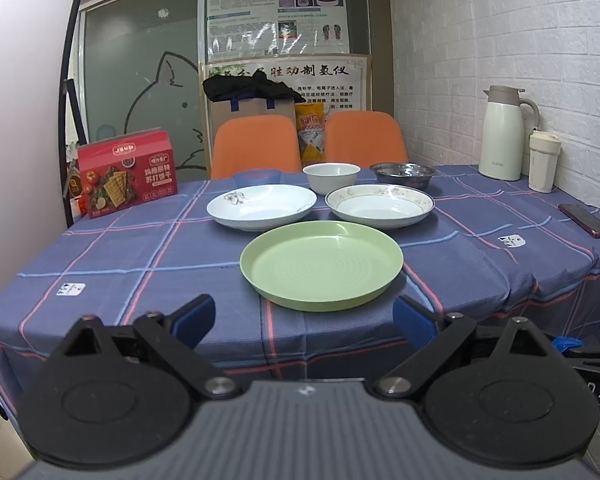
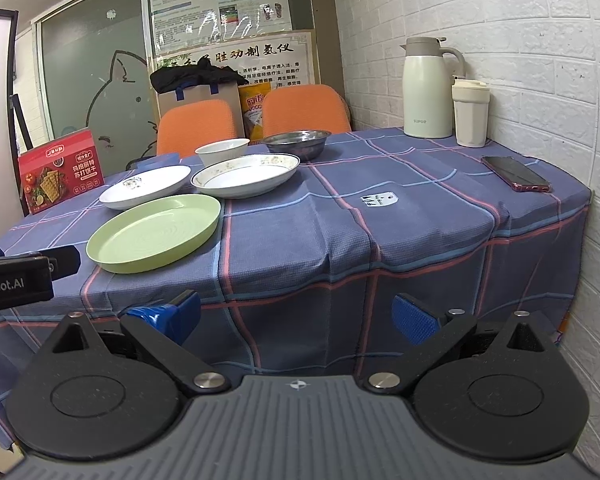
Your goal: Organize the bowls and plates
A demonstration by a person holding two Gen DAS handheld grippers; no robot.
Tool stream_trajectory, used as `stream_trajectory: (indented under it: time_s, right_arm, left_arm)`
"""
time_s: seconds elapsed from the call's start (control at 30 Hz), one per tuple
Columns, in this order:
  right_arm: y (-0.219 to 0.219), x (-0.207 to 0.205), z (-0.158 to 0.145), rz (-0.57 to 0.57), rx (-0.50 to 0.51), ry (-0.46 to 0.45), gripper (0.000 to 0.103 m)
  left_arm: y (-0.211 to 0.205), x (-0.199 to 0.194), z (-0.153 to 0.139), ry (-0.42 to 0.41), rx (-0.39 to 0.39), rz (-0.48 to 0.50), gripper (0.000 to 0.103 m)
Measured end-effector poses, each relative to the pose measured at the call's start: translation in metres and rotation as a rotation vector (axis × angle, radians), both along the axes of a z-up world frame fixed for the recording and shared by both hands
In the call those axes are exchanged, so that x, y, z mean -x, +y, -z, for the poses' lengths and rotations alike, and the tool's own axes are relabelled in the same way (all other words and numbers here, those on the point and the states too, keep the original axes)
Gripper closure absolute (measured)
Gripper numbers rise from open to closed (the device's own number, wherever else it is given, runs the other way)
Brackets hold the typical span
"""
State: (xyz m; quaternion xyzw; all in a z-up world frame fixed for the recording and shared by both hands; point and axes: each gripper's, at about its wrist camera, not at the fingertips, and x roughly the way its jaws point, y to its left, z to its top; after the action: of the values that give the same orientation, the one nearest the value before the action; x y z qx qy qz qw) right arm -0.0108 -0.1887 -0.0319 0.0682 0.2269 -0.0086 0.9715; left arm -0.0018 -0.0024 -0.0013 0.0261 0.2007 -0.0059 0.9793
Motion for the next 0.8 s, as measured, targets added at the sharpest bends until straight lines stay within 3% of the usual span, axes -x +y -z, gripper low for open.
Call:
stream_trajectory:
  time_s: [0.8]
  right_arm:
    - [0.0029,-0.0005,0.0011,-0.010,0.003,0.005,0.013]
  left_arm:
    - [0.0006,-0.0022,-0.0014,0.001,-0.007,0.011,0.009]
